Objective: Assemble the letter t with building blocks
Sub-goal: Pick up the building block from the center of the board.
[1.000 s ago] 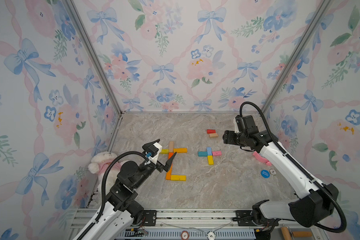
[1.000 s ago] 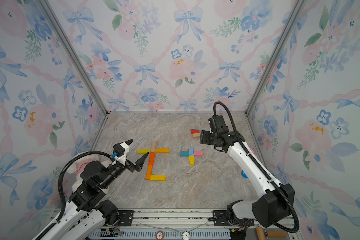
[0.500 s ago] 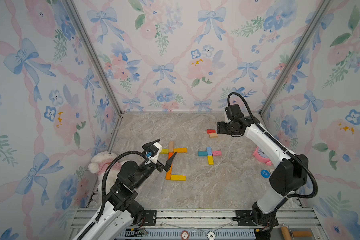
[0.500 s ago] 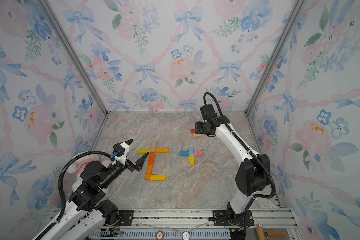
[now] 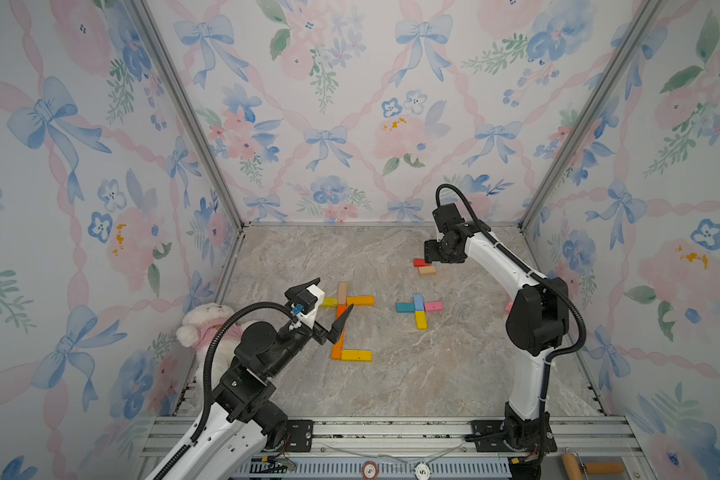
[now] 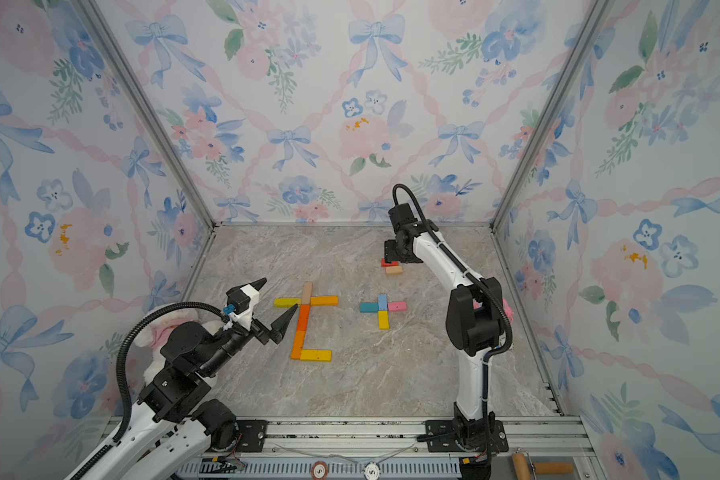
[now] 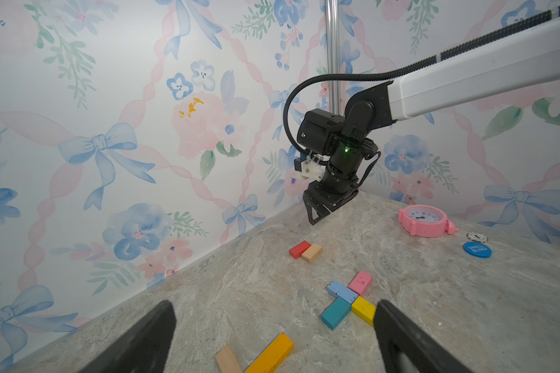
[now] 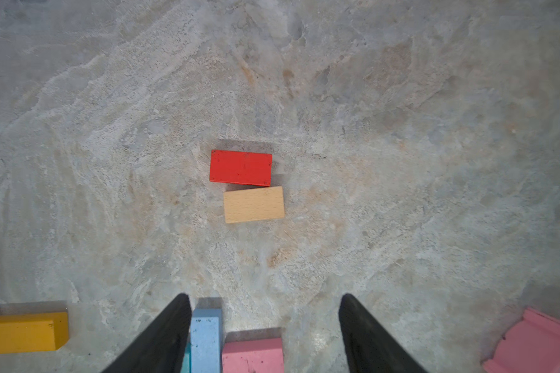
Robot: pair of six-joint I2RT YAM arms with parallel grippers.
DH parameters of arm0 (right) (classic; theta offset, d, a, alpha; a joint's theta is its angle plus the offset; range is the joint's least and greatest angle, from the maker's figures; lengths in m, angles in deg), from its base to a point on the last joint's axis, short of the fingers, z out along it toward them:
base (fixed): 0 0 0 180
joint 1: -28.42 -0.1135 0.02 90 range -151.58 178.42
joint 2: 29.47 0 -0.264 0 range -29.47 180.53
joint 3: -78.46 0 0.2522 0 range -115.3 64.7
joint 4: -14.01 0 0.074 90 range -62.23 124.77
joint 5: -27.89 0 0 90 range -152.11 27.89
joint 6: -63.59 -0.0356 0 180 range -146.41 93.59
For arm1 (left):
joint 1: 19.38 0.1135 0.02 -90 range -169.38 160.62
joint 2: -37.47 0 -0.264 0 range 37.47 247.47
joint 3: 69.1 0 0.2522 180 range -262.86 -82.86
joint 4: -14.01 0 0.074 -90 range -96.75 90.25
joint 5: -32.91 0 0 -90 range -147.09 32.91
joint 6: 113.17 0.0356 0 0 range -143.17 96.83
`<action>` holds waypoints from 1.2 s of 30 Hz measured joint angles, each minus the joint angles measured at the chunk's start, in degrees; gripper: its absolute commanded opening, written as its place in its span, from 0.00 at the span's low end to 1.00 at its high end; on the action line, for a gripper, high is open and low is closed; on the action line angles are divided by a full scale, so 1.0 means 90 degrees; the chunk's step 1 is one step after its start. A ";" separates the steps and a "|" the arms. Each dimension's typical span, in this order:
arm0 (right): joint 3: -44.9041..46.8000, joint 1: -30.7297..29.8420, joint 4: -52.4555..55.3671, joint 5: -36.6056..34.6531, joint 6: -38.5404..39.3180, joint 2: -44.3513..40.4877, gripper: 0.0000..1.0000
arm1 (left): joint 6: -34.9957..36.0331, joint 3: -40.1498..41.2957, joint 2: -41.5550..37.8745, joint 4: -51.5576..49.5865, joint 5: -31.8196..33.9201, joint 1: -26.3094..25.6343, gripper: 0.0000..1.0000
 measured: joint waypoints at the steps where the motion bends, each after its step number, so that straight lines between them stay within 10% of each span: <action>1: -0.0056 0.0007 0.0007 0.0000 0.0061 0.0092 0.76 | 0.0000 0.0000 0.0000 0.0000 0.0002 0.0000 0.98; 36: -0.1253 -0.0160 -0.0095 -0.0522 0.2606 0.1974 0.87 | 0.0002 0.0000 0.0015 -0.0002 0.0002 0.0000 0.98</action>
